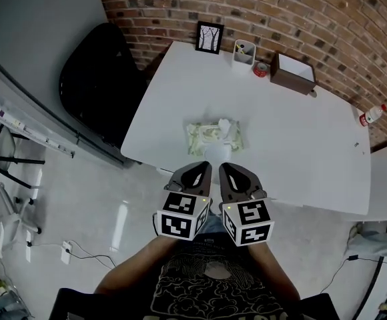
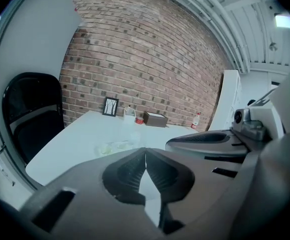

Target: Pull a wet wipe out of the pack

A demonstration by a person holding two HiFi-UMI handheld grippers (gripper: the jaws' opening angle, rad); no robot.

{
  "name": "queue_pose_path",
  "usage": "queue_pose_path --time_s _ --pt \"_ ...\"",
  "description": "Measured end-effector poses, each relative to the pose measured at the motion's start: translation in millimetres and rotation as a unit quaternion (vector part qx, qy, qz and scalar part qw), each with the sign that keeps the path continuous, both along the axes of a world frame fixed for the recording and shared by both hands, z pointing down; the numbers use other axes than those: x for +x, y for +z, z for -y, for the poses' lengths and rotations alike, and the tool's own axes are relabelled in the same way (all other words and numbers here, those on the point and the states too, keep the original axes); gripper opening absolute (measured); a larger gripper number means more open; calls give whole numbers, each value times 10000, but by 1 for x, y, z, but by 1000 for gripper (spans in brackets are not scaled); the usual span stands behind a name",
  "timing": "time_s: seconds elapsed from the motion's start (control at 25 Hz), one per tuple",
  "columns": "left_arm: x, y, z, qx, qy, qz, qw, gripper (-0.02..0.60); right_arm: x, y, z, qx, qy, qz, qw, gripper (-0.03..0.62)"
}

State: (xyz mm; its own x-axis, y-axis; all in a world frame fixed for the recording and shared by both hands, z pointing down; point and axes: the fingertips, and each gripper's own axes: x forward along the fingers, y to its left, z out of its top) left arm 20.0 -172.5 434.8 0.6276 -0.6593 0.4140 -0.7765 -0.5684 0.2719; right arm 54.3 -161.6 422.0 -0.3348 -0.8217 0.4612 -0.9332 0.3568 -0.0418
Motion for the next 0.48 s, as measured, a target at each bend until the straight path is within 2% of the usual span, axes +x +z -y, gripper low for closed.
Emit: queue_pose_path --time_s 0.48 --pt "21 27 57 -248 -66 149 9996 12 20 28 61 -247 -138 -116 9995 21"
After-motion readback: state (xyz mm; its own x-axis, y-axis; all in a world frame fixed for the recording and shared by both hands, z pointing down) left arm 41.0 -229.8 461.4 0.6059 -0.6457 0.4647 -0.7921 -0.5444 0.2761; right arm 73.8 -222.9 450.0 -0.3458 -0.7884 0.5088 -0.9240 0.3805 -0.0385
